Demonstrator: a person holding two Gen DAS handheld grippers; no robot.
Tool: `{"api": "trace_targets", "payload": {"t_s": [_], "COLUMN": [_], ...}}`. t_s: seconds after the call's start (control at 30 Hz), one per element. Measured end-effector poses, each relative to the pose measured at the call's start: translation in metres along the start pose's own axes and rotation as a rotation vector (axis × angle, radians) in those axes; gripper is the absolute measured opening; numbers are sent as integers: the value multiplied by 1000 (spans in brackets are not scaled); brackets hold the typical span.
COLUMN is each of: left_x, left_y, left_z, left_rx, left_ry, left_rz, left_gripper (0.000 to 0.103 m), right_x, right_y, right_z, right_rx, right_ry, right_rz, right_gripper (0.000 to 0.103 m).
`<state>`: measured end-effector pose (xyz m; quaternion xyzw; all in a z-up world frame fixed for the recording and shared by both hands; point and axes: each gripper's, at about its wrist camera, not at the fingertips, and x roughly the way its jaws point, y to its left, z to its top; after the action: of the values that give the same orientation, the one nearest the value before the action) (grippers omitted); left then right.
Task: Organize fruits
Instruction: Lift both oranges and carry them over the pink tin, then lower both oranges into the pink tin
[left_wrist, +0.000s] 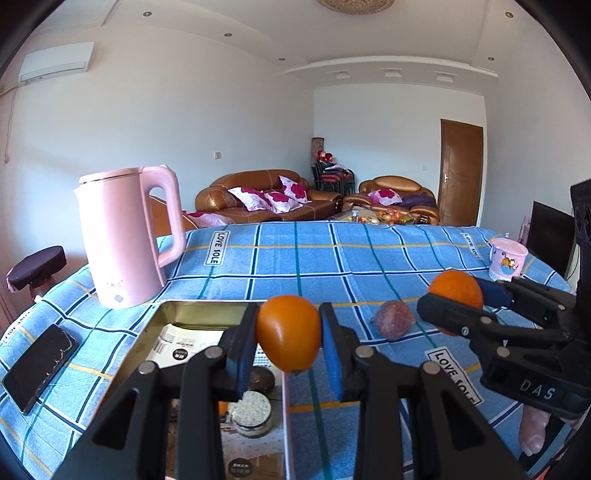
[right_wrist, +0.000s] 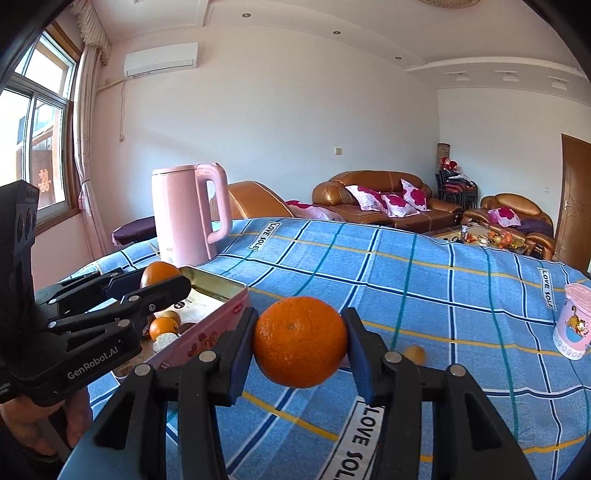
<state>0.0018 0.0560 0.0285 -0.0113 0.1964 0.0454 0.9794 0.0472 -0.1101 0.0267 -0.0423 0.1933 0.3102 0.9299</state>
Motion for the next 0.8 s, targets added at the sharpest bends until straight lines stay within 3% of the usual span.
{"api": "trace_targets", "payload": {"t_s": [0.53, 0.8], "left_x": [-5, -1], "left_y": [75, 82], "left_z": [-16, -21], "left_rx": [-85, -90], "left_ry": [70, 100], "left_rz": [111, 123], "left_gripper": [34, 34], "right_x": [30, 49], "right_y": [53, 76], "right_z": [21, 23], "right_rx": [-51, -82], "right_ry": [22, 49], "right_rz": [126, 171], "right_gripper": [48, 49]}}
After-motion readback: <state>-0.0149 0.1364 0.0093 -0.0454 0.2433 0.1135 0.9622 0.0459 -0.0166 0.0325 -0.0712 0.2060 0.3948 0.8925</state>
